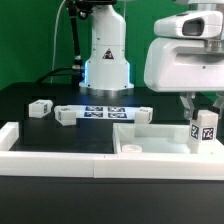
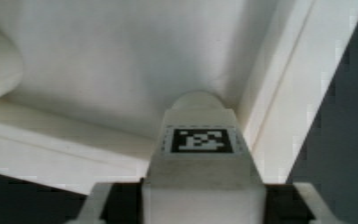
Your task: Assemble one leg
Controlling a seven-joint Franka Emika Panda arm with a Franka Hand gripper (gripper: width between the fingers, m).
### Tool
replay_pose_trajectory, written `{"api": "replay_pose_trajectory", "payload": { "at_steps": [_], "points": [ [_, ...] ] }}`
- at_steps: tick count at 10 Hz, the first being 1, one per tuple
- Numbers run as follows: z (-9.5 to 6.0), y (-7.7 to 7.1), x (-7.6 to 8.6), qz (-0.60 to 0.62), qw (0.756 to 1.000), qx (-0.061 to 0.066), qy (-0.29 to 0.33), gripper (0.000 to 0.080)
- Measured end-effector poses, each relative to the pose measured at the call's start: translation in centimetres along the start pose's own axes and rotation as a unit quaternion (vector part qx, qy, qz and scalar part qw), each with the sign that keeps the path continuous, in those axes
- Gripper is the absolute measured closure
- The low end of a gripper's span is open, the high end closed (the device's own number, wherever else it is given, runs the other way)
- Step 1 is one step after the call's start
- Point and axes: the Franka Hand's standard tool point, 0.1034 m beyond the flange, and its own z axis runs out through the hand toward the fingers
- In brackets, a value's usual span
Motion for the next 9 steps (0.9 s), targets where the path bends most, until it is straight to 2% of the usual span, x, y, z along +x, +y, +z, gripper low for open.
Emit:
{"api": "replay_pose_trajectory", "payload": {
  "at_steps": [2,4,6,8,9],
  "points": [
    [0.01,0.30,-0.01,0.121,0.993,0.009,0.000,0.0509],
    [0.01,0.01,-0.03,0.227,0.974,0.009,-0.001,0.0509],
    [0.03,-0.17,-0.02,0.315,0.949,0.009,0.000,0.0508],
    [0.03,-0.30,0.01,0.424,0.906,0.013,0.006,0.0508],
    [0.02,-0.50,0.04,0.452,0.892,0.013,0.007,0.0508]
  ]
}}
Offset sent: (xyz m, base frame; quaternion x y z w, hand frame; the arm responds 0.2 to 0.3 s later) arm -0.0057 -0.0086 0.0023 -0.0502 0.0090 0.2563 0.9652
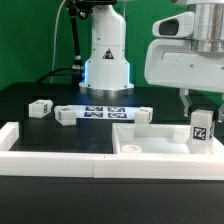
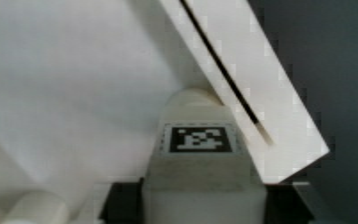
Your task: Assemble one leg
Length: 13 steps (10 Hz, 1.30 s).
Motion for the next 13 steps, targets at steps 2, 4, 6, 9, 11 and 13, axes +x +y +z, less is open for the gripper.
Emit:
{"api": "replay_pose_trajectory", "payload": {
  "at_steps": [2,4,6,9,11,13],
  "points": [
    [-0.02,0.02,0.09,0.057,0.998,0.006,-0.006,0.0508],
    [0.08,0.00,-0.01,0.069,0.998,0.005,-0.006,0.0480],
    [0.24,0.14,0.06,0.034,0.999,0.004,-0.006,0.0303],
    [0.32,-0.13,-0.35,-0.094,0.995,0.004,-0.007,0.0160],
    [0.27,0.00,-0.06,-0.199,0.980,0.004,-0.005,0.0151],
    [0.28,-0.07,-0.17,-0.310,0.951,0.001,-0.003,0.0151]
  ]
}}
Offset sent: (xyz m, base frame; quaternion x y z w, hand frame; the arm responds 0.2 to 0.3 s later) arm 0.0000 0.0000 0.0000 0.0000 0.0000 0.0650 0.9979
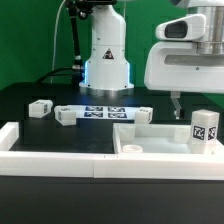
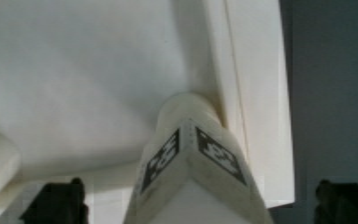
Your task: Assemble one leg
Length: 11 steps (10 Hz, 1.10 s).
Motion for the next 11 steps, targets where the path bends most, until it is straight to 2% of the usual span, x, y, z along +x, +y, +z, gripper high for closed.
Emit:
{"api": "replay_pose_trajectory", "payload": {
  "at_steps": [2,4,8,9,11],
  "points": [
    [0.0,0.2,-0.2,-0.088,0.996,-0.005,-0.012,0.0151],
    [0.0,0.6,0.0,-0.186,0.982,-0.010,-0.025,0.0151],
    [0.0,1.1,0.2,-0.285,0.958,-0.015,-0.026,0.0151],
    [0.0,1.1,0.2,-0.276,0.961,-0.016,-0.026,0.0151],
    [0.0,1.2,0.2,-0.258,0.966,-0.016,-0.026,0.0412]
  ]
}}
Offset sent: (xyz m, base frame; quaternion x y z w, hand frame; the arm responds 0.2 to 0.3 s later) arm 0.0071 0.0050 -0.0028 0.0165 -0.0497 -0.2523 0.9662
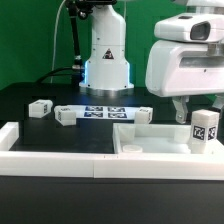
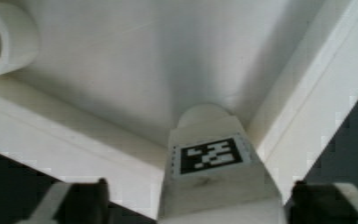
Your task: Assemble one leg
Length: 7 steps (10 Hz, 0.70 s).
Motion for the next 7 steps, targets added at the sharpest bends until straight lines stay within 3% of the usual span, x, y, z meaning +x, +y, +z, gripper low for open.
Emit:
{"api": "replay_pose_trajectory", "payload": {
  "at_steps": [1,4,7],
  "points": [
    [0.01,-0.02,-0.01,0.008,1.000,0.000,0.000,0.0509],
    [0.04,-0.10,-0.03,0.107,0.994,0.001,-0.001,0.0508],
    [0.06,-0.23,-0.14,0.281,0.960,0.004,0.010,0.0508]
  ]
}}
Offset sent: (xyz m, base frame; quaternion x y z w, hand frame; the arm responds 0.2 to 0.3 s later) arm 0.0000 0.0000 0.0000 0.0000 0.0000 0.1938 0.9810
